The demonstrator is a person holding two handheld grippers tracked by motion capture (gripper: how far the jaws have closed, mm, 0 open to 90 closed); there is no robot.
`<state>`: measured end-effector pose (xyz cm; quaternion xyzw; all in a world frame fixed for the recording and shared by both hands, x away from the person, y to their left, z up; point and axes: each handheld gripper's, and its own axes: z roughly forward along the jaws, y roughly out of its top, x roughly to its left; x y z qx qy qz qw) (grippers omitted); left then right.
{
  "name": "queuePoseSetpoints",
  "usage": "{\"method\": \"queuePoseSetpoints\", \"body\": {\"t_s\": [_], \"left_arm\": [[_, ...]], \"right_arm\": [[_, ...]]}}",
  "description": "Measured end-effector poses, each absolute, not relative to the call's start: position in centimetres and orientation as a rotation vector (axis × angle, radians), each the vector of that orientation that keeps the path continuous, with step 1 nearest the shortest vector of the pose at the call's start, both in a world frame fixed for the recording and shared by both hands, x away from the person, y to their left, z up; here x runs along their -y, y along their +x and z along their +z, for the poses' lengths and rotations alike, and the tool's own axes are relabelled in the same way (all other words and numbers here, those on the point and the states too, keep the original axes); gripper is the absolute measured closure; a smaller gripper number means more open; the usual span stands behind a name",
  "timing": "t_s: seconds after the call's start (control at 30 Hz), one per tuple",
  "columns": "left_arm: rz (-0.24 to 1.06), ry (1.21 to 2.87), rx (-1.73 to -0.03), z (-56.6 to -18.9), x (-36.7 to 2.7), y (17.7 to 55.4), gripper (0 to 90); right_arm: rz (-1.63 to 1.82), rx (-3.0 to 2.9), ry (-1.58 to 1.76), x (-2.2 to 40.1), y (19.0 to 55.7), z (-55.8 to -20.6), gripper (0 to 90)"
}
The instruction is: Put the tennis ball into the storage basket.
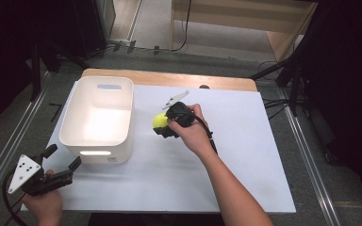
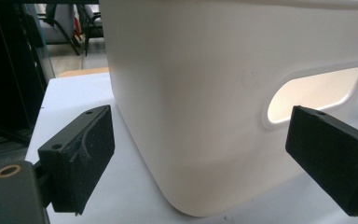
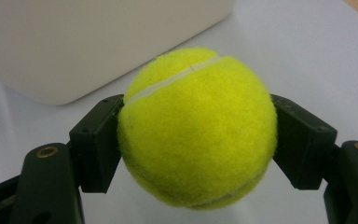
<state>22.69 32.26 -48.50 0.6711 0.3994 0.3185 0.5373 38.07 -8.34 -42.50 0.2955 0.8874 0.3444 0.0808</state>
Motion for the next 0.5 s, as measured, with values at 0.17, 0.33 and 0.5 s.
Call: {"method": "queuePoseSetpoints", "body": {"t_s": [0.17,0.33,0.5], "left_arm": [[0.758,1.597,-0.951,-48.50,-32.26,22.69,7.9],[0.759,1.596,-0.953,-48.51,-32.23,22.73,7.9],[0.759,1.596,-0.954,-48.51,-32.24,22.74,7.9]], "right_arm": [[1.035,-2.656,0.875,8.24,38.09,-42.24,24.3],[1.044,-2.662,0.881,8.00,38.06,-42.19,24.3],[1.055,-2.662,0.860,7.70,38.11,-41.79,24.3]]}}
